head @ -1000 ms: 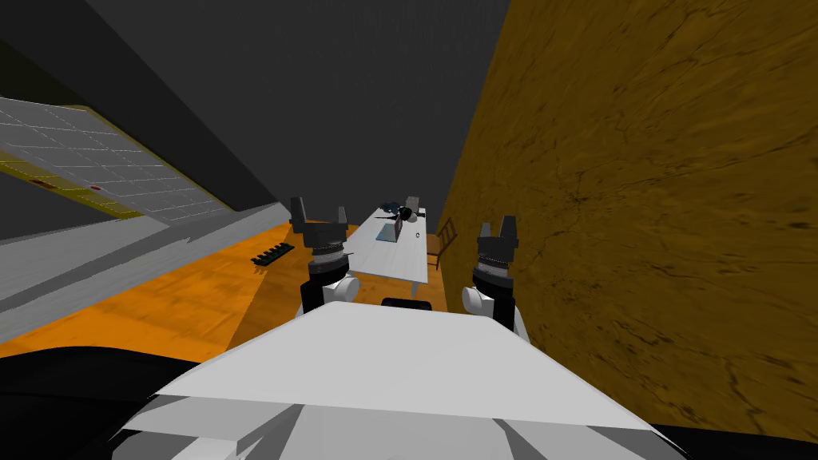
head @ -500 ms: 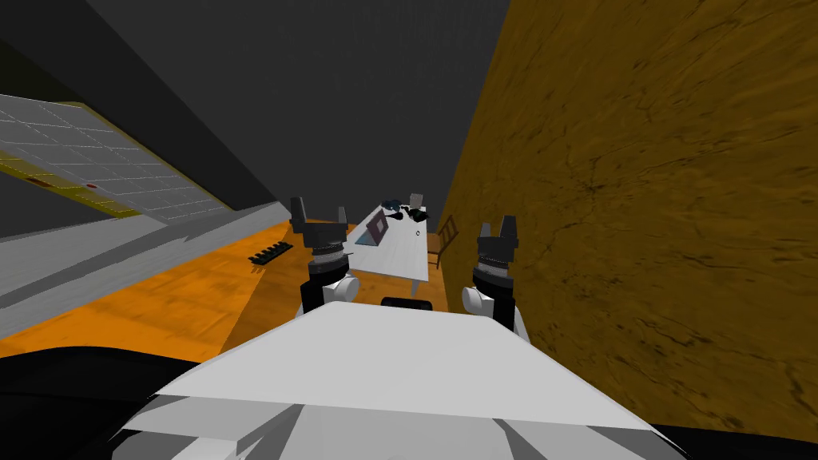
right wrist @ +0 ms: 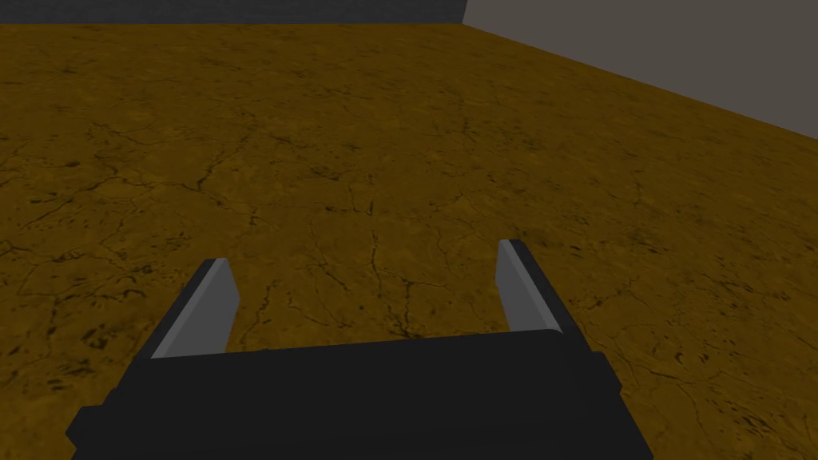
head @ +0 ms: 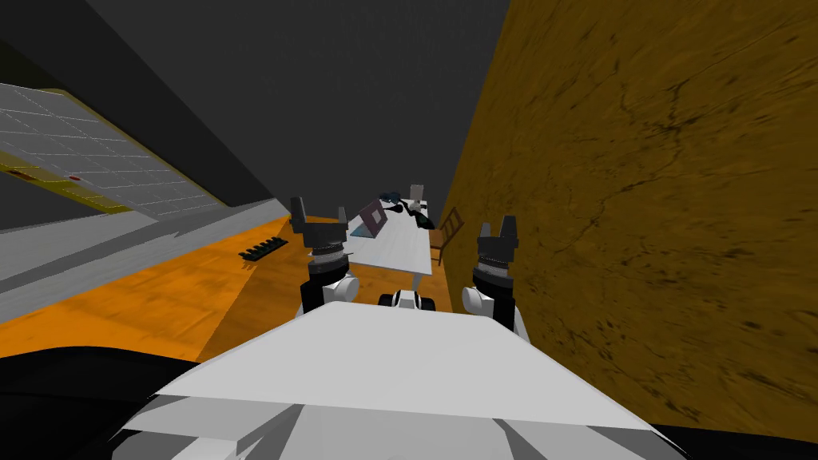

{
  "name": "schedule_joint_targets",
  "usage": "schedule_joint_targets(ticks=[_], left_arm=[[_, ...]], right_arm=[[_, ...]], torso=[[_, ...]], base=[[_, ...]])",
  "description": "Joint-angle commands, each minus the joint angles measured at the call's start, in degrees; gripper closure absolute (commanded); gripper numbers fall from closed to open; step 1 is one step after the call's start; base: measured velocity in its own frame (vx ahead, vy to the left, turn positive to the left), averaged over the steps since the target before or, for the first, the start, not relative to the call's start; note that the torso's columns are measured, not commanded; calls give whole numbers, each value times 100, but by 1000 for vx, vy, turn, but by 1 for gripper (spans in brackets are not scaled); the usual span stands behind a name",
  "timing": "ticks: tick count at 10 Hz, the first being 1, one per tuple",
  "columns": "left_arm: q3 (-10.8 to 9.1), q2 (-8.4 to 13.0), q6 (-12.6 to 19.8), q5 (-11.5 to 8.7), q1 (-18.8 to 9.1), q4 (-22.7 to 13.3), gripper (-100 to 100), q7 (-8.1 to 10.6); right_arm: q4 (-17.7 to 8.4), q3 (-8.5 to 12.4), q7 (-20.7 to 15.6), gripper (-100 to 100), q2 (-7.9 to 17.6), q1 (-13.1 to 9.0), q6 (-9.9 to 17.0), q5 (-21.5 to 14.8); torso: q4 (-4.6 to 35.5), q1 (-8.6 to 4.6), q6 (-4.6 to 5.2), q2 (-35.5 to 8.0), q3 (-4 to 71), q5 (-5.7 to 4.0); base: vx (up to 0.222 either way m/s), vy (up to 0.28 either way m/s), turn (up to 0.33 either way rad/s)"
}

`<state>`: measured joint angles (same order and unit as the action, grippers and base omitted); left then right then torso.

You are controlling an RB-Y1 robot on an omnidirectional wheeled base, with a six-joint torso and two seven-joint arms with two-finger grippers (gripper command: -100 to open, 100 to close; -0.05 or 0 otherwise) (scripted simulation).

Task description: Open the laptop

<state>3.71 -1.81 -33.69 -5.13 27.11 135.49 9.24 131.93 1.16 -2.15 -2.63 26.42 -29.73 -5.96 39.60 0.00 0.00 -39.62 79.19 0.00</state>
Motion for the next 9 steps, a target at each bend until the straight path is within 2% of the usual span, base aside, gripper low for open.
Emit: schedule_joint_targets(ticks=[1,3,5,9], left_arm=[[-85,449,131,42,-75,-70,-100,-23],[-208,789,320,103,-183,-171,-100,-55],[-370,988,572,184,-327,-308,-100,-98],[-770,1116,1191,383,-682,-650,-100,-205]], right_arm=[[-2,0,0,0,0,0,1,0],[-3,0,0,0,0,1,1,0],[-3,0,0,0,0,1,1,0],[-3,0,0,0,0,1,1,0]], torso=[[189,3,1,-194,394,1],[262,4,0,-262,531,1],[268,1,0,-267,537,0],[269,-1,0,-268,537,0]], base=[[-4,8,-66],[-10,16,-71],[-10,21,-91],[-13,25,-121]])
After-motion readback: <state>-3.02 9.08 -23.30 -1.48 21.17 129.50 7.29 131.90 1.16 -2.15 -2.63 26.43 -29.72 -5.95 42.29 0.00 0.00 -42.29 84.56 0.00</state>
